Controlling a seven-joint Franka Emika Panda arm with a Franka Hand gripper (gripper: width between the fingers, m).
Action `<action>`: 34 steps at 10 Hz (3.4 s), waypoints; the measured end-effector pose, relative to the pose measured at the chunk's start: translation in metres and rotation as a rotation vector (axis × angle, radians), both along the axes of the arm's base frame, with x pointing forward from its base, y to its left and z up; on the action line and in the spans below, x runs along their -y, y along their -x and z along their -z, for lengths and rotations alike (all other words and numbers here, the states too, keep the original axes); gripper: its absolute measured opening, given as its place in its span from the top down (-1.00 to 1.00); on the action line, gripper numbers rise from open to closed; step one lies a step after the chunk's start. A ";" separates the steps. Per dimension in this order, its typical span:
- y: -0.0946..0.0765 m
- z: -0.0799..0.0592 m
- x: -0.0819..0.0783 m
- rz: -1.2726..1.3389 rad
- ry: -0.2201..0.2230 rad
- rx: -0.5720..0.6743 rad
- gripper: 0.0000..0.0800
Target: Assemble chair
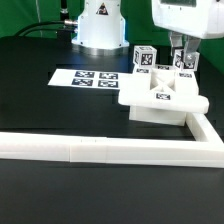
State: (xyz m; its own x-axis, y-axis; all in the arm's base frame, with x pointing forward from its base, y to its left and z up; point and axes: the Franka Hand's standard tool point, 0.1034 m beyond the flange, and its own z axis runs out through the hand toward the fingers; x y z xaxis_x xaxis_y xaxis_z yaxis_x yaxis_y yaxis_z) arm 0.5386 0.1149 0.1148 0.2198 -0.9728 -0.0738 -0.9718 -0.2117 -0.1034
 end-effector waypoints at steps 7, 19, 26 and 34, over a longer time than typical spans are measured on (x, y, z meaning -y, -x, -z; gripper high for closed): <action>-0.001 0.000 0.001 -0.392 0.035 0.039 -0.62; -0.001 -0.002 -0.005 -1.206 0.136 0.082 -0.62; -0.001 -0.002 -0.001 -1.341 0.147 0.094 0.29; -0.003 -0.002 0.001 -0.844 0.110 0.064 0.29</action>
Offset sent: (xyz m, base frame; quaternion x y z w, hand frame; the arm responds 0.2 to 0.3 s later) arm 0.0018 -0.0004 0.0026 -0.0123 0.0015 -0.1404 0.9900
